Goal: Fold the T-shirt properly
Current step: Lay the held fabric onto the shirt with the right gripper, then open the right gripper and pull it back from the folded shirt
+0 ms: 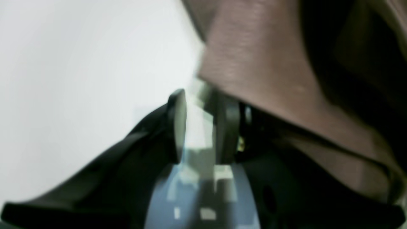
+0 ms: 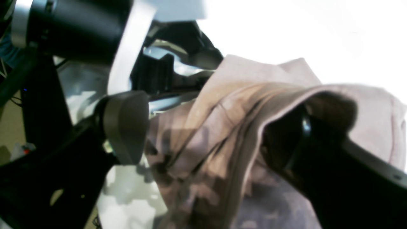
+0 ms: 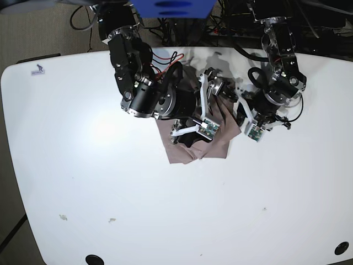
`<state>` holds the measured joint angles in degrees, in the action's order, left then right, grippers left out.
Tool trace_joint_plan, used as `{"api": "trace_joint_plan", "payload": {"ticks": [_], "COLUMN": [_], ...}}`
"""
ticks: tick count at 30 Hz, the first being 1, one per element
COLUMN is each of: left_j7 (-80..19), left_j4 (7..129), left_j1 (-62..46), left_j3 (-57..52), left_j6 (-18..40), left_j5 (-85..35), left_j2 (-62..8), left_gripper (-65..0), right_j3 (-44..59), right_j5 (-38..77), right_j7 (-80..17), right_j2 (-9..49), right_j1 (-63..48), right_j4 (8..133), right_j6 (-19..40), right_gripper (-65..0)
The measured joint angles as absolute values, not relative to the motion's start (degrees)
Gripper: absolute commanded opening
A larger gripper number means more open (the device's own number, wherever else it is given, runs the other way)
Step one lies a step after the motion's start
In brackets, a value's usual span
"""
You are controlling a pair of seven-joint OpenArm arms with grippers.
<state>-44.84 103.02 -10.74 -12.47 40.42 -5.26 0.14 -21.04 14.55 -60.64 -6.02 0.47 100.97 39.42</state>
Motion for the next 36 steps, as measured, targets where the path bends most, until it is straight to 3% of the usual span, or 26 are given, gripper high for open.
{"api": "trace_joint_plan", "payload": {"ticks": [36], "left_j7": [-44.8], "left_j4": [108.3], "left_j1": [-8.6], "left_j3": [-32.9], "left_j6": [40.0], "left_j5": [-5.4], "left_j2": [-3.0], "left_gripper": [-49.3], "right_j3": [-21.4], "right_j5": [15.1], "right_j7": [-60.0], "right_j2": [-6.1], "right_j1": [0.3], "right_j4": [100.8], "right_j6": [39.9], "right_gripper": [-9.7]}}
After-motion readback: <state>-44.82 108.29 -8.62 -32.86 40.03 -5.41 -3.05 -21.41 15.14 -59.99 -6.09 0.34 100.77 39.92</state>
